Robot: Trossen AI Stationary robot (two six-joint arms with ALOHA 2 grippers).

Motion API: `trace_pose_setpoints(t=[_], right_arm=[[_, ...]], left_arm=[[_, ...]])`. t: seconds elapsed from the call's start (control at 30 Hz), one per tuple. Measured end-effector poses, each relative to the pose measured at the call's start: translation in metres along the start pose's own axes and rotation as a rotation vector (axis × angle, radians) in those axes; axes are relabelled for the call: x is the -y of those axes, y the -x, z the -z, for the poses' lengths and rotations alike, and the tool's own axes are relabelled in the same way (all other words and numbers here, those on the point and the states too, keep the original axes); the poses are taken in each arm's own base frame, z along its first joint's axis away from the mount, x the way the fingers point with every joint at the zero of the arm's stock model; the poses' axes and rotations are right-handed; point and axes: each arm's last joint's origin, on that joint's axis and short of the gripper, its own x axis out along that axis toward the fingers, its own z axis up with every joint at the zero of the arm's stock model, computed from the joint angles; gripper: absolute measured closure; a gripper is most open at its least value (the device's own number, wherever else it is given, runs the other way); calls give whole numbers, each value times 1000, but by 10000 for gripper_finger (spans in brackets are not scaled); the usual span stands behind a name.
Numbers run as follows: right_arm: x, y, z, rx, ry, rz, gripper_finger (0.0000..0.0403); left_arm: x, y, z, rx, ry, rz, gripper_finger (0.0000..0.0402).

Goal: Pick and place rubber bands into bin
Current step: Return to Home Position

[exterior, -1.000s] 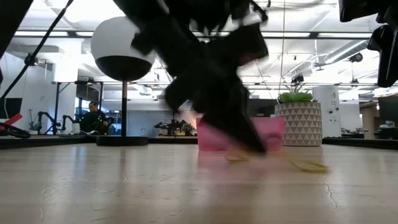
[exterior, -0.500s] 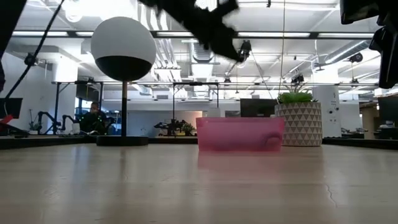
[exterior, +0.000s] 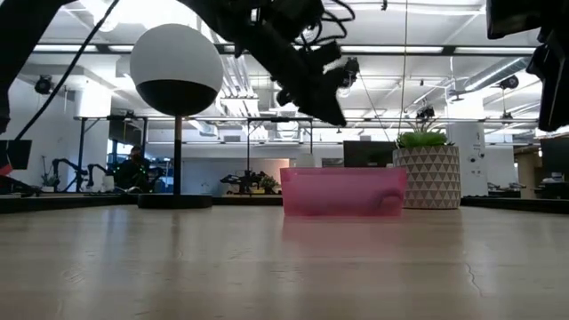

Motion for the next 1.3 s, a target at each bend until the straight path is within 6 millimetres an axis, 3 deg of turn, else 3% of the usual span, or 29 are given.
trace_pose_setpoints(t=[0.07,0.17,0.3,0.47,0.57,0.7,0.93,1.13,1.3], right_arm=[[1,-2,0,-2,7,7,188],[1,-2,-1,-2,19,7,188],[0,3,-7,-12,70,-10,188],[-5,19,-15,-73,109,-91,188],[-10,36,-25,-78,72,-164,188],[-14,63,-49,88,8,-201,188],[-5,99,-81,299,-14,-434,188],[41,75,-64,389,-91,-583,188],[77,63,-44,540,-132,-802,188]], left_arm=[[7,6,-4,6,43,80,321],[18,31,-11,-22,82,187,306],[21,101,-35,31,106,272,301],[18,180,-41,138,92,349,301],[10,222,-44,224,147,395,301],[2,260,-35,254,262,472,301],[7,286,3,295,301,625,301],[20,274,66,348,383,722,301],[14,274,105,489,451,781,301]])
